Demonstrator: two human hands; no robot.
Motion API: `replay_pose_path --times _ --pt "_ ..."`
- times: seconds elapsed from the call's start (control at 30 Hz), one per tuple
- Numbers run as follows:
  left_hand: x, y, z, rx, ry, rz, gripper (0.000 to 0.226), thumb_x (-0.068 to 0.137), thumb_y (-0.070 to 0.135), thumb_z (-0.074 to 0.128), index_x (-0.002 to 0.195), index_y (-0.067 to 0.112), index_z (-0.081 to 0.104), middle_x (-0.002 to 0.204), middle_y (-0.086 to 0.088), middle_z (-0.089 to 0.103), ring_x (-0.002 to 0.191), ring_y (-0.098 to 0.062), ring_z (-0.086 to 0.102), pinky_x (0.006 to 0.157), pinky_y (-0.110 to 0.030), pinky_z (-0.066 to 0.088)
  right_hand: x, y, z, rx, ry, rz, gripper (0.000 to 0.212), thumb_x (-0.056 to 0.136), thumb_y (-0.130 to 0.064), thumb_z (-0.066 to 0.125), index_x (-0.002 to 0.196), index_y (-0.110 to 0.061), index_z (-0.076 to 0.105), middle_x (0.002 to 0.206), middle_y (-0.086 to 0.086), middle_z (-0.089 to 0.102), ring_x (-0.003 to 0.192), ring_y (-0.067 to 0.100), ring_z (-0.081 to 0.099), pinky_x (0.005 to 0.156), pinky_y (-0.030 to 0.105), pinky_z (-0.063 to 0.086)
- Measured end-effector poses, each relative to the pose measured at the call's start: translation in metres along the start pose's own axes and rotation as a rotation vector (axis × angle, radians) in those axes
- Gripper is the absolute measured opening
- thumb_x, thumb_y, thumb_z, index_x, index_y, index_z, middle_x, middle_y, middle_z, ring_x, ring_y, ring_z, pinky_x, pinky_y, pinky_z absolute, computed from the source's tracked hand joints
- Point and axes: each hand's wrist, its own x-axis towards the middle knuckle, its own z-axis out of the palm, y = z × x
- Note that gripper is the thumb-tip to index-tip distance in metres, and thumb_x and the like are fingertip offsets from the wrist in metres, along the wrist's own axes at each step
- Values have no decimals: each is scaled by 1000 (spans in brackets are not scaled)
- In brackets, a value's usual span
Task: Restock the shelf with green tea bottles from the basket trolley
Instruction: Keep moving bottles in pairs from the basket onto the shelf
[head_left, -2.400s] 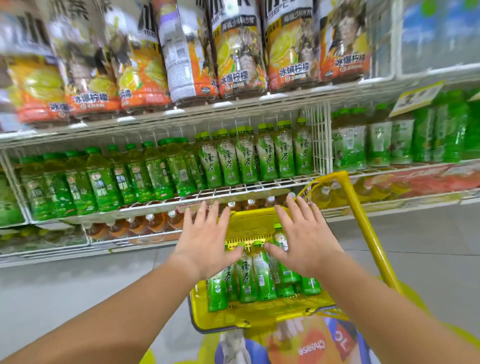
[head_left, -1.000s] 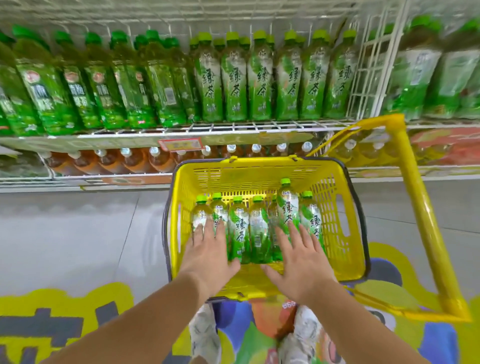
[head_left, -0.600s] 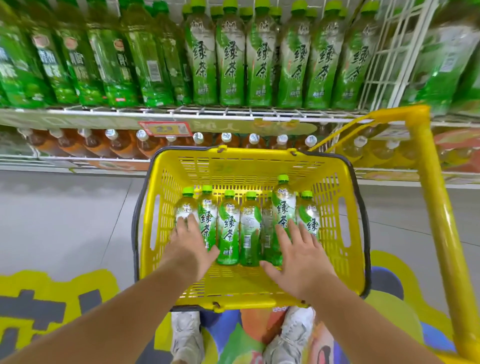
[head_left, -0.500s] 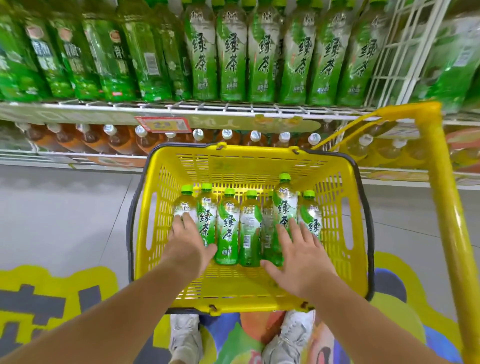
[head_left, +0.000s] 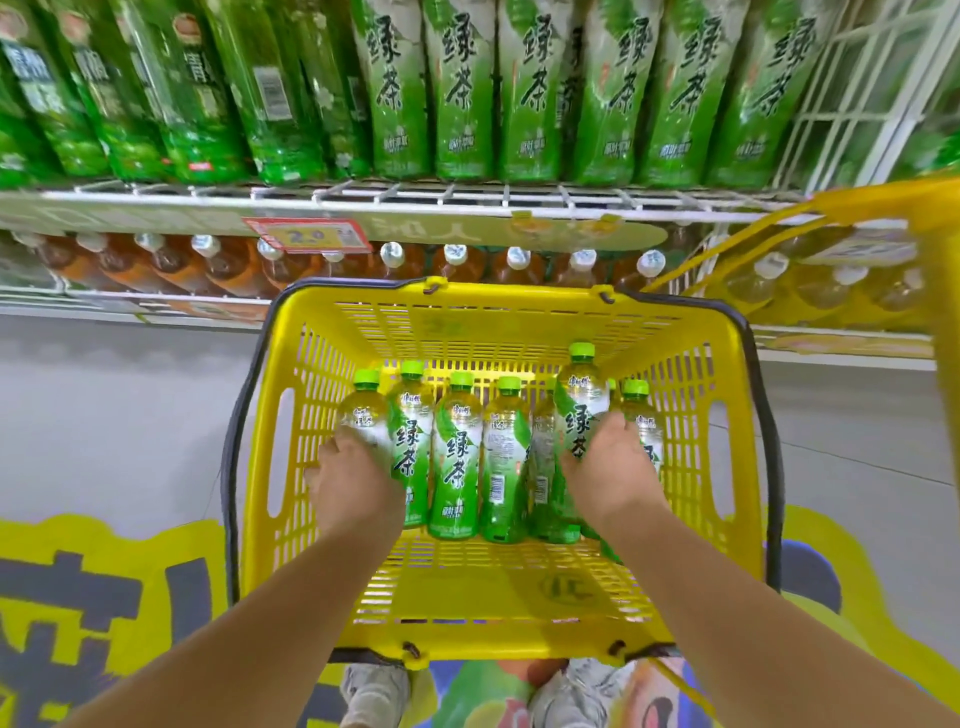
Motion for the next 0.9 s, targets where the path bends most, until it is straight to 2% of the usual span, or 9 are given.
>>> replay_pose_path --times 0.1,0.23,0.37,0.47,0.57,0.63,0.73,0.8,0.9 --pt "-1 3 -2 -47 37 -56 45 85 13 68 123 1 46 121 -23 56 113 -41 52 96 -47 40 7 -2 -2 8 34 51 55 96 -29 61 134 1 36 131 15 47 115 27 56 89 29 49" --pt "-9 3 -5 40 5 -20 58 82 16 75 128 -2 44 125 -22 45 111 -40 52 95 -45 45 14 -4 1 68 50 99 58 92 -33 68 131 0 43 124 14 52 108 27 60 90 36 54" --pt "-15 5 0 -94 -26 -31 64 81 -6 66 137 1 35 133 -19 33 89 -33 54 84 -40 47 15 -9 4 115 80 124 57 88 -35 72 127 -4 44 125 14 47 107 28 57 91 36 51" --pt "-18 -5 5 -144 -33 -5 75 78 0 71 142 10 33 132 -18 41 96 -36 58 84 -43 52 6 -9 13 142 85 68 50 86 -32 73 123 -15 43 120 9 45 95 25 55 85 37 52" --pt "-18 -3 4 -258 -62 -107 64 72 13 80 122 14 41 105 -10 60 86 -30 60 70 -36 51 -2 -8 27 105 34 15 49 84 -32 74 117 -18 40 104 4 53 95 23 56 91 37 53" --pt "-19 6 4 -350 -115 -234 63 66 19 85 110 13 40 101 -9 60 84 -29 58 72 -33 50 -1 -7 30 127 14 46 48 84 -32 75 112 -16 41 95 1 54 91 22 58 89 36 55" --pt "-21 14 15 -385 -163 -295 72 52 34 83 109 10 48 109 -9 60 90 -29 62 77 -39 56 4 -7 29 157 -43 77 44 84 -31 76 107 -16 42 88 -2 54 78 15 60 72 30 57" --pt "-23 18 19 -390 -221 -252 61 56 33 83 105 10 55 108 -9 60 85 -25 63 63 -32 53 7 -6 27 184 -68 83 41 85 -30 75 104 -16 41 83 -3 52 66 8 56 50 21 46" --pt "-28 23 21 -374 -279 -160 55 61 27 85 104 9 56 104 -9 60 81 -22 64 51 -29 49 10 1 27 204 -73 66 39 86 -28 75 104 -15 43 80 -5 48 60 5 51 33 13 33"
